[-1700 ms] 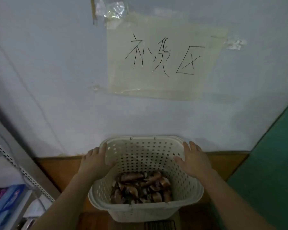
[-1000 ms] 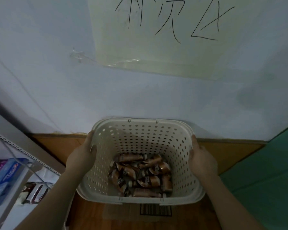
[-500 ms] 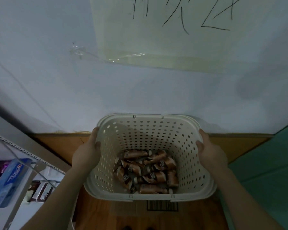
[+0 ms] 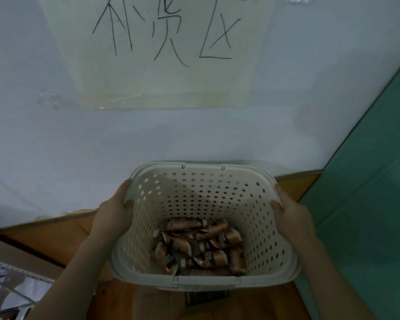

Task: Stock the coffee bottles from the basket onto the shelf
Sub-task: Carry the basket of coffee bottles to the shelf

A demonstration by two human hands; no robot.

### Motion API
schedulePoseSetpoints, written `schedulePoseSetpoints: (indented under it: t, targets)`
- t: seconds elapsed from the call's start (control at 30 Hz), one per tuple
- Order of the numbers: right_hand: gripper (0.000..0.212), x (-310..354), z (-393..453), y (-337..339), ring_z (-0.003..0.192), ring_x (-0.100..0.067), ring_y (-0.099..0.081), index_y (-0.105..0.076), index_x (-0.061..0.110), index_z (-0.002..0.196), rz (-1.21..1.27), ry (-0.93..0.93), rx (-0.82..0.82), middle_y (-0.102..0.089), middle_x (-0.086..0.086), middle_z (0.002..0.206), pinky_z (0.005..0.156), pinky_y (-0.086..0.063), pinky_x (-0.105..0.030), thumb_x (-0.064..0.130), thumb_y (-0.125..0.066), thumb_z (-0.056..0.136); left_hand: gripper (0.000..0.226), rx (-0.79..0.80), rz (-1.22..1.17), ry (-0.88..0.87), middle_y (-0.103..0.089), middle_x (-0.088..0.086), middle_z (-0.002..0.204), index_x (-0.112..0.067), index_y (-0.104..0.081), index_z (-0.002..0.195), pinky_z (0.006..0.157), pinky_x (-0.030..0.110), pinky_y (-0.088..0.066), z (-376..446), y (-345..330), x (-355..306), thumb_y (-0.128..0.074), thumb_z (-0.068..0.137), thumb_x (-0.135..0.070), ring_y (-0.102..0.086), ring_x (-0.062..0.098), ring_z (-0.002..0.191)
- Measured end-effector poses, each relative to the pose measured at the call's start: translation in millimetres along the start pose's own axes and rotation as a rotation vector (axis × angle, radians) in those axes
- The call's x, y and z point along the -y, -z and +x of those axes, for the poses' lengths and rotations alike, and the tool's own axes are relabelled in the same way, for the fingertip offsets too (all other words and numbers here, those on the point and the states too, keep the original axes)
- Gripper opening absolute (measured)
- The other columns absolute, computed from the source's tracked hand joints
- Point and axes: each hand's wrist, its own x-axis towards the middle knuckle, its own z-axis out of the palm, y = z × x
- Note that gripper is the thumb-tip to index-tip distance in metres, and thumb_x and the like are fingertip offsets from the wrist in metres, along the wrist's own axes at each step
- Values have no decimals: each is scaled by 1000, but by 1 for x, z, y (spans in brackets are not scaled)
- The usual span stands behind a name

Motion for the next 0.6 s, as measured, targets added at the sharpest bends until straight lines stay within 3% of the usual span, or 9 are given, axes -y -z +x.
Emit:
schedulePoseSetpoints:
  t: [0.13, 0.3, 0.43, 0.6]
  targets:
    - [55, -22, -18, 29, 81, -27, -62, -38, 36, 168, -57, -73, -65, -79, -13, 107, 80, -55, -39, 44, -47, 115, 60, 13, 37, -114, -76, 11, 110, -38, -29, 168, 69, 37, -56, 10, -13, -28, -46, 112, -28, -67, 22, 74]
    - [56, -52, -50, 67, 78, -28, -60, -35, 40, 169, -90, -211, -142, -80, -16, 110, 86, -58, -42, 47, -44, 114, 60, 38, 78, -276, -73, 5, 78, -38, -26, 168, 57, 44, -64, 22, -30, -67, -44, 112, -30, -68, 24, 60]
    - [57, -73, -92, 82, 100, -42, -73, -36, 39, 169, -111, -323, -207, -78, -21, 124, 92, -58, -47, 43, -48, 114, 59, 88, 61, -413, -68, 3, 71, -38, -27, 168, 56, 41, -61, 23, -46, -96, -44, 113, -30, -65, 23, 58]
    - [57, -78, -171, 90, 68, -30, -52, -36, 39, 169, -100, -538, -300, -77, -24, 105, 77, -53, -42, 37, -51, 114, 59, 229, 27, -570, -76, 12, 95, -37, -26, 170, 65, 37, -58, 27, -70, -126, -44, 113, -32, -65, 22, 68]
